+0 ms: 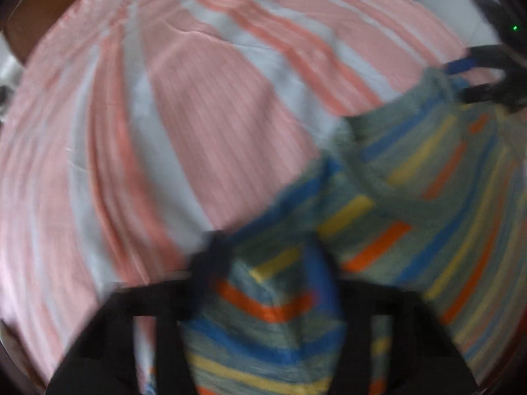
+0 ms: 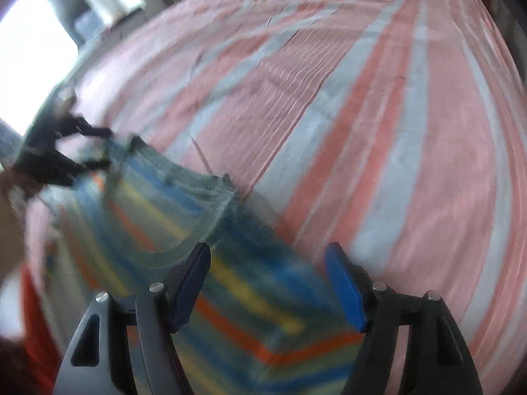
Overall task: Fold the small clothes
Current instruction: 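Lay the sweater flat on the bed with the left tool and release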
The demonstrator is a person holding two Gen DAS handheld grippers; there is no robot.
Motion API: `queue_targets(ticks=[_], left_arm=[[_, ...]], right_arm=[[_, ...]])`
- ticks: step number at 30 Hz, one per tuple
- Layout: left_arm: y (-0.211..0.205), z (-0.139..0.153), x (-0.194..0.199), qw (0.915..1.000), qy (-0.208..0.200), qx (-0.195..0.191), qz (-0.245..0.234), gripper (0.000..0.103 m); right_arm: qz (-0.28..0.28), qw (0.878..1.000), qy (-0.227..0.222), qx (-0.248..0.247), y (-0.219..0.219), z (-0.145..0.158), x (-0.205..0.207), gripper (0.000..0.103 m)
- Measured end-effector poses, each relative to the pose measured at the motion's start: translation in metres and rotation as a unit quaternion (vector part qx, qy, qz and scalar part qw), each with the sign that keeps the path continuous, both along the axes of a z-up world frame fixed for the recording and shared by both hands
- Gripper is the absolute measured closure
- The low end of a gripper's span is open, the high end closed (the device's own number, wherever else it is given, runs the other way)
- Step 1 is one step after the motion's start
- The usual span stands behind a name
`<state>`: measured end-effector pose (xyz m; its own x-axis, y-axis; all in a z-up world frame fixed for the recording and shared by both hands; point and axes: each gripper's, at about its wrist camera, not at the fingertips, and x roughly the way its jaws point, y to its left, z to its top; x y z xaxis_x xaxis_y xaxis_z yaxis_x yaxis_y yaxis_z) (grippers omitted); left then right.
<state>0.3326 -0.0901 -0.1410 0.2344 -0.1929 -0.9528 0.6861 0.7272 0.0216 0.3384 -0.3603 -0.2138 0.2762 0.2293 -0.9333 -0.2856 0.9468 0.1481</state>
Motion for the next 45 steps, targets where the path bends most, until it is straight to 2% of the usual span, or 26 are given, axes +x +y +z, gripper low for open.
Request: queue_targets(ticks=[1, 2, 3, 4, 5, 6, 9, 12, 14, 15, 17, 18, 19, 21, 23, 26, 28, 31, 33, 36, 40, 41, 43, 45], left_arm=[[-0.001, 0.002, 0.000, 1.0000, -0.004, 0.002, 0.005, 0.095], [-0.003, 0.006, -0.003, 0.9993, -0.032, 0.014, 0.009, 0.096], [-0.007, 0.011, -0.007, 0.9965, -0.075, 0.034, 0.013, 0.096], [-0.010, 0.017, -0.009, 0.9936, -0.104, 0.040, 0.018, 0.097], [-0.011, 0.023, -0.010, 0.9902, -0.131, 0.040, 0.028, 0.097], [-0.014, 0.029, -0.010, 0.9865, -0.154, 0.039, 0.039, 0.097], [-0.023, 0.023, 0.002, 0.9806, -0.178, 0.048, 0.067, 0.097], [-0.028, -0.007, 0.012, 0.9784, -0.175, 0.069, 0.086, 0.097], [-0.030, -0.017, 0.009, 0.9746, -0.191, 0.076, 0.089, 0.096], [-0.032, -0.019, 0.006, 0.9719, -0.202, 0.081, 0.090, 0.095], [-0.028, -0.013, 0.003, 0.9700, -0.209, 0.075, 0.099, 0.084], [-0.022, -0.005, 0.000, 0.9707, -0.203, 0.064, 0.110, 0.067], [-0.018, 0.001, -0.003, 0.9700, -0.202, 0.063, 0.119, 0.041], [-0.001, 0.023, -0.018, 0.9645, -0.218, 0.054, 0.139, 0.028], [0.018, 0.043, -0.035, 0.9666, -0.210, 0.035, 0.143, 0.025], [0.048, 0.064, -0.078, 0.9730, -0.171, 0.018, 0.154, 0.020], [0.063, 0.074, -0.123, 0.9770, -0.153, 0.011, 0.148, 0.016], [0.067, 0.070, -0.201, 0.9816, -0.143, 0.016, 0.125, 0.016], [0.060, 0.061, -0.239, 0.9844, -0.133, 0.012, 0.115, 0.016], [0.047, 0.037, -0.301, 0.9884, -0.114, 0.019, 0.099, 0.016], [0.045, -0.002, -0.375, 0.9891, -0.098, 0.077, 0.079, 0.016], [0.048, -0.005, -0.385, 0.9882, -0.098, 0.087, 0.079, 0.016], [0.060, -0.009, -0.406, 0.9848, -0.097, 0.114, 0.087, 0.015], [0.074, -0.004, -0.418, 0.9815, -0.096, 0.129, 0.104, 0.015]], right_arm=[[0.005, 1.000, 0.005, -0.007, 0.004, -0.005, 0.003, 0.047], [0.010, 1.000, 0.006, -0.015, 0.009, -0.008, 0.004, 0.070], [0.014, 0.999, 0.001, -0.029, 0.015, -0.007, 0.003, 0.099], [0.018, 0.999, -0.011, -0.050, 0.022, -0.002, 0.000, 0.100], [0.021, 0.997, -0.029, -0.072, 0.029, 0.005, -0.004, 0.100], [0.019, 0.991, -0.066, -0.117, 0.039, 0.017, -0.010, 0.100], [0.001, 0.974, -0.126, -0.190, 0.050, 0.031, -0.010, 0.100], [-0.021, 0.970, -0.102, -0.221, 0.048, 0.004, 0.007, 0.101], [-0.019, 0.969, -0.079, -0.234, 0.050, -0.016, 0.011, 0.101], [-0.017, 0.967, -0.082, -0.240, 0.053, -0.022, 0.012, 0.100], [-0.020, 0.969, -0.081, -0.233, 0.051, -0.022, 0.011, 0.099], [-0.031, 0.974, -0.079, -0.211, 0.046, -0.016, 0.009, 0.092], [-0.038, 0.978, -0.075, -0.190, 0.041, -0.010, 0.007, 0.067], [-0.063, 0.978, -0.078, -0.181, 0.027, 0.009, -0.003, 0.040], [-0.071, 0.978, -0.095, -0.174, 0.018, 0.030, -0.020, 0.040], [-0.068, 0.981, -0.104, -0.147, 0.011, 0.063, -0.072, 0.040], [-0.057, 0.983, -0.105, -0.138, 0.014, 0.075, -0.112, 0.040], [-0.028, 0.988, -0.098, -0.120, 0.032, 0.083, -0.184, 0.040], [-0.011, 0.991, -0.090, -0.104, 0.050, 0.083, -0.233, 0.040], [0.007, 0.995, -0.075, -0.061, 0.085, 0.067, -0.311, 0.040], [0.008, 0.998, -0.048, -0.050, 0.114, 0.026, -0.388, 0.041], [0.005, 0.998, -0.034, -0.054, 0.116, 0.014, -0.401, 0.041], [-0.019, 0.995, -0.014, -0.095, 0.110, -0.008, -0.436, 0.041], [-0.057, 0.989, 0.005, -0.133, 0.095, -0.014, -0.466, 0.042]])
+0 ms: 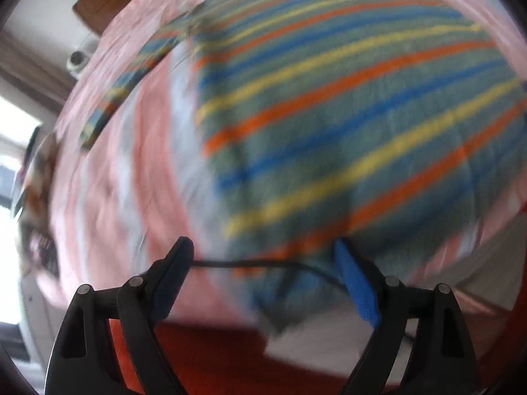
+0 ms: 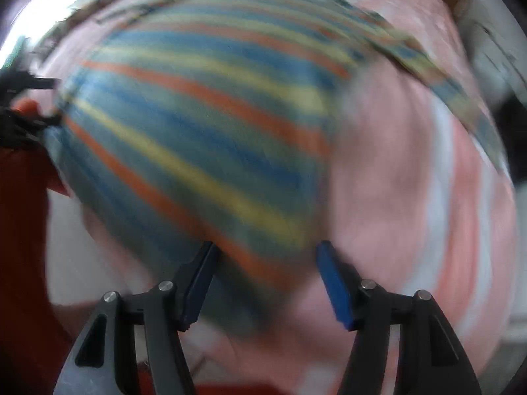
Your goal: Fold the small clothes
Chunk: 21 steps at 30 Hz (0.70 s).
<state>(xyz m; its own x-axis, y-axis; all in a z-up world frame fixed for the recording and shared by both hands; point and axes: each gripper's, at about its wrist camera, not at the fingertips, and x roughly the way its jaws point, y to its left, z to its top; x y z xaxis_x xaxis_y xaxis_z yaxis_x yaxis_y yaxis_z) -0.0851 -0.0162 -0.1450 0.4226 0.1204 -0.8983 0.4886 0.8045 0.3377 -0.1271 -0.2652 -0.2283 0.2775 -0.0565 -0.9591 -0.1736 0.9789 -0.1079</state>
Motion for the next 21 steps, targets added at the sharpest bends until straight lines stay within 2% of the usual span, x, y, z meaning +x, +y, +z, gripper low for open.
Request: queue_targets(ticks=[2, 5, 7, 9, 12, 14, 17, 21], left_arm=[[0.016, 0.013, -0.008, 0.9996, -0.008, -0.011, 0.026, 0.015], [0.035, 0.039, -0.006, 0.9942, -0.016, -0.075, 0.075, 0.015], [0.039, 0.057, 0.001, 0.9870, -0.035, -0.117, 0.104, 0.011], [0.035, 0.069, 0.010, 0.9804, -0.061, -0.141, 0.123, 0.008], [0.025, 0.073, 0.022, 0.9741, -0.090, -0.157, 0.136, 0.008], [0.022, 0.068, 0.030, 0.9719, -0.094, -0.160, 0.144, 0.008], [0.019, 0.063, 0.039, 0.9700, -0.097, -0.164, 0.151, 0.008], [0.018, 0.058, 0.042, 0.9687, -0.106, -0.163, 0.155, 0.008]], right_arm=[[-0.031, 0.999, 0.006, -0.013, -0.012, 0.005, -0.018, 0.042], [-0.078, 0.996, -0.030, -0.005, -0.029, 0.028, -0.036, 0.041], [-0.110, 0.991, -0.077, 0.017, -0.037, 0.046, -0.038, 0.040], [-0.140, 0.980, -0.134, 0.040, -0.041, 0.060, -0.031, 0.040], [-0.172, 0.961, -0.205, 0.070, -0.040, 0.071, -0.011, 0.040], [-0.181, 0.953, -0.227, 0.086, -0.036, 0.071, 0.003, 0.040], [-0.179, 0.949, -0.242, 0.095, -0.022, 0.067, 0.011, 0.040], [-0.166, 0.952, -0.243, 0.087, -0.009, 0.061, 0.009, 0.040]])
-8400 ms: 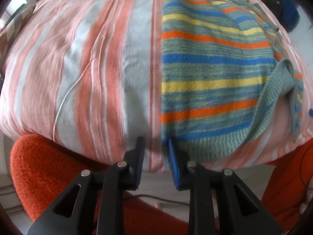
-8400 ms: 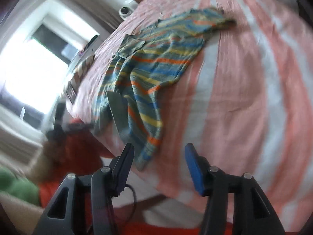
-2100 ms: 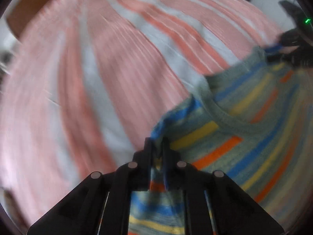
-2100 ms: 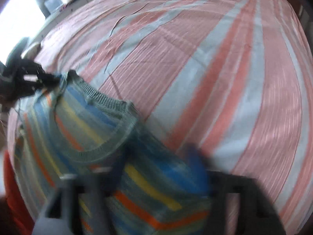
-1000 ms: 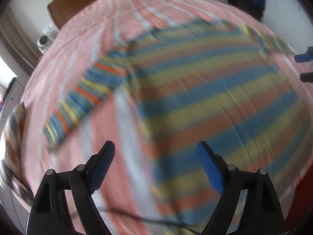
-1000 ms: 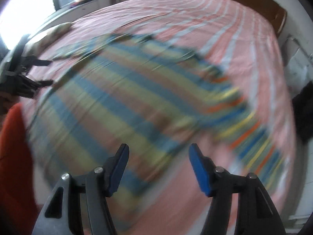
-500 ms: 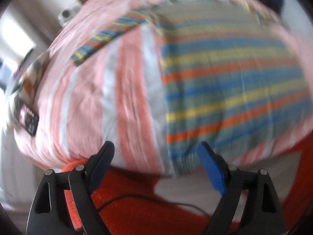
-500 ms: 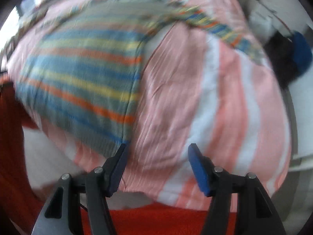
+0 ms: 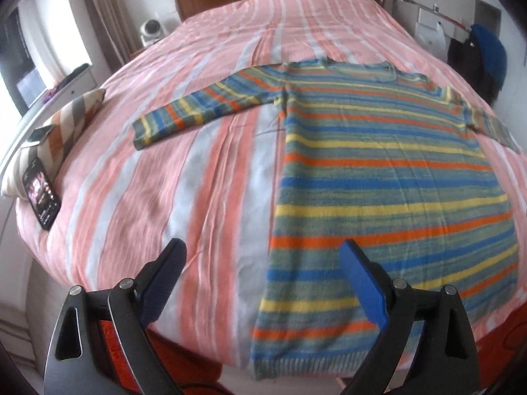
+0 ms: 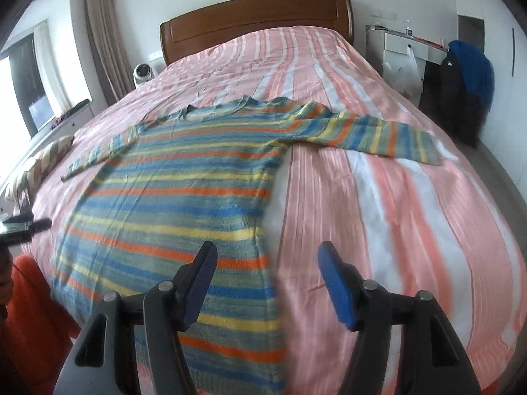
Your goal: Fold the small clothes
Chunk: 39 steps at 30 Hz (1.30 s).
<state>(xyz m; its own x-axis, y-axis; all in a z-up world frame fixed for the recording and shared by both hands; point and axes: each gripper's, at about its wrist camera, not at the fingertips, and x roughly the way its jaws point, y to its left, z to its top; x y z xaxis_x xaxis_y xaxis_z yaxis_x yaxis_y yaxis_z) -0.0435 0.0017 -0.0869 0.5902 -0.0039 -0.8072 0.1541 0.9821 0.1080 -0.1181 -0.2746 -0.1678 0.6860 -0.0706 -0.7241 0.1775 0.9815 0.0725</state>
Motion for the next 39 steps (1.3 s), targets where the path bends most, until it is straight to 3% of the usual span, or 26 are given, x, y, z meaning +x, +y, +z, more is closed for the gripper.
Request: queue_targets(ticks=[13, 18, 39], left_arm=[[0.010, -0.035, 0.021, 0.9988, -0.017, -0.042, 0.018, 0.007], [0.018, -0.058, 0.031, 0.9969, 0.026, -0.064, 0.038, 0.001], [0.021, -0.067, 0.022, 0.9943, 0.020, -0.081, 0.066, 0.000]], right_arm=[[-0.036, 0.999, -0.002, -0.009, -0.018, -0.021, -0.007, 0.040], [-0.037, 0.999, 0.008, -0.011, -0.017, -0.027, -0.004, 0.039], [-0.047, 0.999, 0.012, 0.005, -0.020, -0.036, -0.002, 0.039]])
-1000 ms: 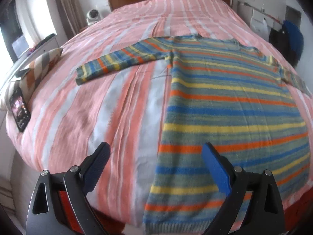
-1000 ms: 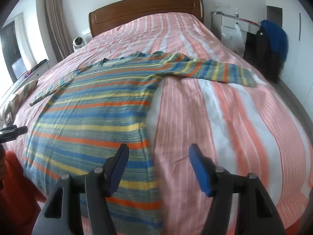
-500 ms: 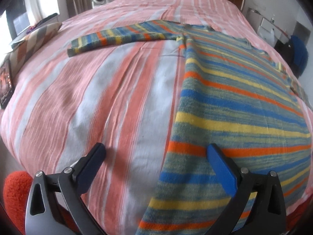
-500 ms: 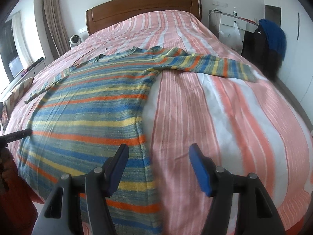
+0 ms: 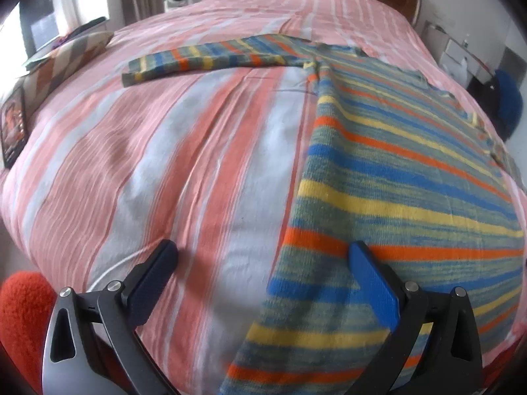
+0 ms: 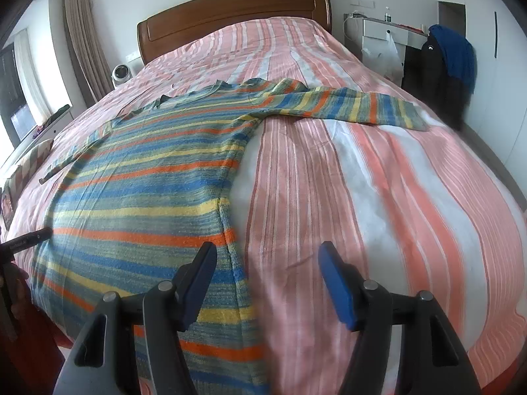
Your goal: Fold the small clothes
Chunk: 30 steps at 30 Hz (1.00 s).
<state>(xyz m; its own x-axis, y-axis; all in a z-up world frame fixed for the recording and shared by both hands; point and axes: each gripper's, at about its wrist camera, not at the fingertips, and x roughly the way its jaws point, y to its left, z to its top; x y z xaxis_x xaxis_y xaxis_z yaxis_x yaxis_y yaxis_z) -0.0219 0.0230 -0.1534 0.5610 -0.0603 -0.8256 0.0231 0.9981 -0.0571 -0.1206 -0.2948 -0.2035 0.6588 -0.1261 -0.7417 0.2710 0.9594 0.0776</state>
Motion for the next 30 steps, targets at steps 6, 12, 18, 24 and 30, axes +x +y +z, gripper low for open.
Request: queue_targets(ticks=[6, 12, 18, 24, 30], left_arm=[[0.004, 0.002, 0.002, 0.9990, 0.003, -0.004, -0.044, 0.001], [0.015, 0.030, -0.010, 0.9961, -0.084, 0.010, -0.023, 0.001], [0.025, 0.028, -0.005, 0.9964, -0.084, 0.003, 0.010, 0.001], [0.022, 0.025, -0.004, 0.9952, -0.094, 0.022, 0.013, 0.001], [0.021, 0.021, -0.005, 0.9947, -0.091, 0.045, 0.015, 0.001]], right_arm=[[0.008, 1.000, 0.005, 0.001, 0.002, -0.002, 0.003, 0.039], [0.011, 0.997, -0.013, 0.080, -0.027, 0.009, 0.005, 0.039], [-0.060, 0.977, -0.062, 0.195, -0.153, 0.033, 0.020, 0.039], [-0.165, 0.918, -0.108, 0.345, -0.280, 0.015, 0.050, 0.039], [-0.208, 0.898, -0.076, 0.381, -0.323, -0.018, 0.086, 0.051]])
